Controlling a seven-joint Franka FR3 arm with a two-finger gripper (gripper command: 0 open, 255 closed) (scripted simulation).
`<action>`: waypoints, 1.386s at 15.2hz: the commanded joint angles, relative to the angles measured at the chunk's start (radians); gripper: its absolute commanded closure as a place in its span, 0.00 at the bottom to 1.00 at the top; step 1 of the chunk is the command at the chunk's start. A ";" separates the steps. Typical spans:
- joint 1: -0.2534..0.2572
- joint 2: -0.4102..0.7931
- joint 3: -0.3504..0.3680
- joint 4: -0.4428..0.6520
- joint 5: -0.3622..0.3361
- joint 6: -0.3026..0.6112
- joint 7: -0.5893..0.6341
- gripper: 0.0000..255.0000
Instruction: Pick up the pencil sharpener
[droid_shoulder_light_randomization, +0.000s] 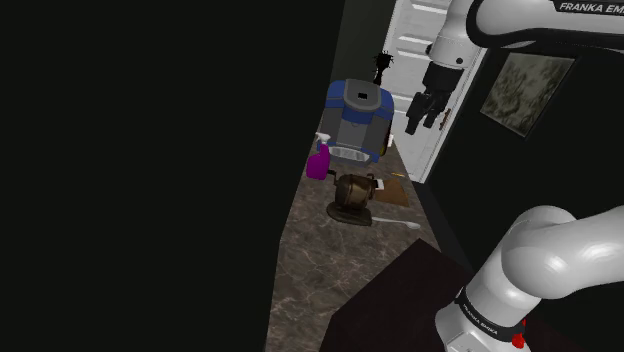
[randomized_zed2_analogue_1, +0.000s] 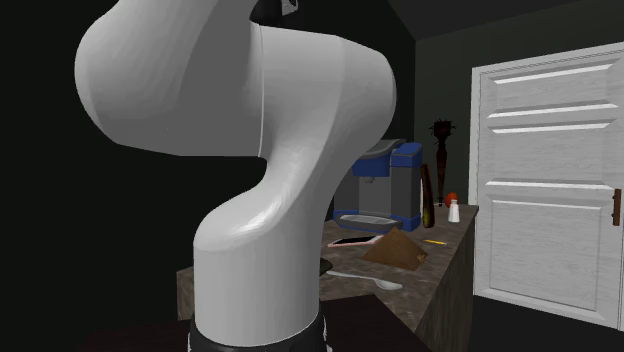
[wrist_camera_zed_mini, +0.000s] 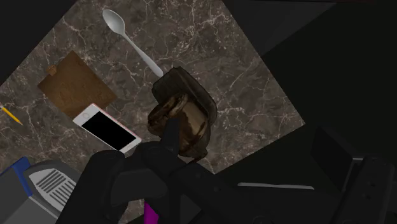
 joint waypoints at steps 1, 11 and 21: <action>0.000 0.000 0.000 0.000 0.000 0.000 0.000 0.00; 0.025 0.273 -0.095 -0.048 -0.019 0.325 -0.141 0.00; 0.056 0.638 -0.162 0.046 0.041 0.593 -0.311 0.00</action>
